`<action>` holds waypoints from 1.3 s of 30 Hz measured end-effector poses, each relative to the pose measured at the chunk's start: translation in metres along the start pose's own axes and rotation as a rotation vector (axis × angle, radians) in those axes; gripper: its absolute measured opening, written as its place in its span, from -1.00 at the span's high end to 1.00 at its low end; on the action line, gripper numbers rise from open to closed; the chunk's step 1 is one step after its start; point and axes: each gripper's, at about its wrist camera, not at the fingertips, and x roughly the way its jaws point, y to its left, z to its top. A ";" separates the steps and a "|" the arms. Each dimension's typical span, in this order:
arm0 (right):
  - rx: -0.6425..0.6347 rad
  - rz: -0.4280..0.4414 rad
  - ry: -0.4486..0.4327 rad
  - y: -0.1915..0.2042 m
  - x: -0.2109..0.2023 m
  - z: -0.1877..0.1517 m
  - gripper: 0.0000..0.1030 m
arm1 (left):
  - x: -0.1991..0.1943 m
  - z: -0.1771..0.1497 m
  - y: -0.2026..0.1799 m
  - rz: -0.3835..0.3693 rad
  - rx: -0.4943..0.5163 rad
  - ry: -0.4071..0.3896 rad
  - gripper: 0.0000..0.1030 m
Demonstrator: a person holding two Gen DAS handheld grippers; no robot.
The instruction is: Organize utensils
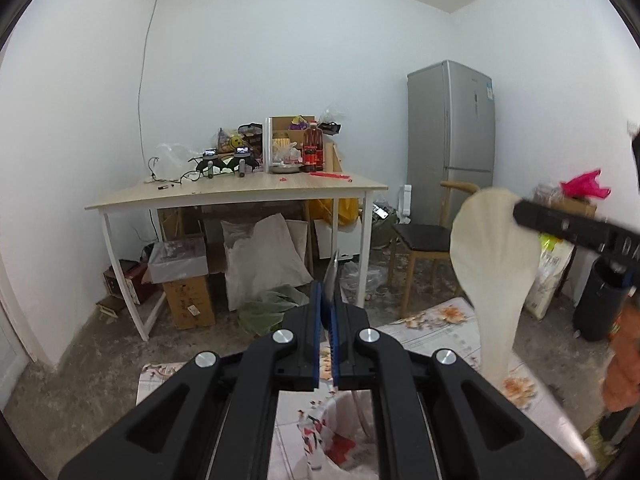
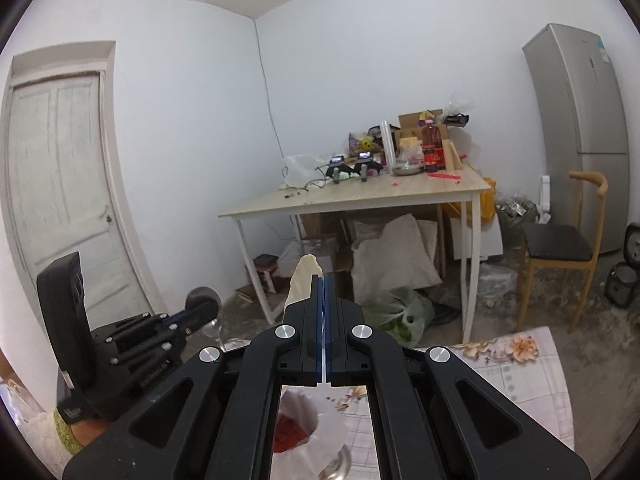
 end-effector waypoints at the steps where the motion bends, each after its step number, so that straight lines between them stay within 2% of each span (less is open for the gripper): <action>1: -0.004 -0.005 0.008 -0.001 0.005 -0.003 1.00 | 0.007 -0.005 -0.001 0.007 0.012 0.004 0.94; 6: -0.002 -0.013 0.032 -0.005 0.010 -0.010 1.00 | 0.032 -0.028 0.000 0.034 0.066 0.031 0.94; 10: 0.010 -0.014 0.045 -0.009 0.013 -0.010 1.00 | 0.049 -0.046 -0.006 0.041 0.151 0.091 0.93; 19: 0.010 -0.016 0.052 -0.006 0.013 -0.010 1.00 | 0.057 -0.070 -0.027 0.042 0.299 0.194 0.87; 21: 0.012 -0.014 0.052 -0.006 0.012 -0.010 1.00 | 0.056 -0.070 -0.029 0.042 0.310 0.211 0.76; 23: 0.010 -0.013 0.051 -0.006 0.012 -0.010 1.00 | 0.054 -0.070 -0.031 0.049 0.316 0.214 0.53; 30: 0.000 -0.024 0.042 -0.006 0.014 -0.014 1.00 | 0.040 -0.063 -0.027 0.030 0.280 0.216 0.14; 35: -0.025 -0.038 0.027 0.000 0.023 -0.014 1.00 | 0.023 -0.056 -0.014 -0.002 0.192 0.207 -0.16; 39: -0.069 -0.037 0.010 0.010 0.040 -0.016 1.00 | 0.004 -0.055 0.003 -0.017 0.097 0.192 -0.29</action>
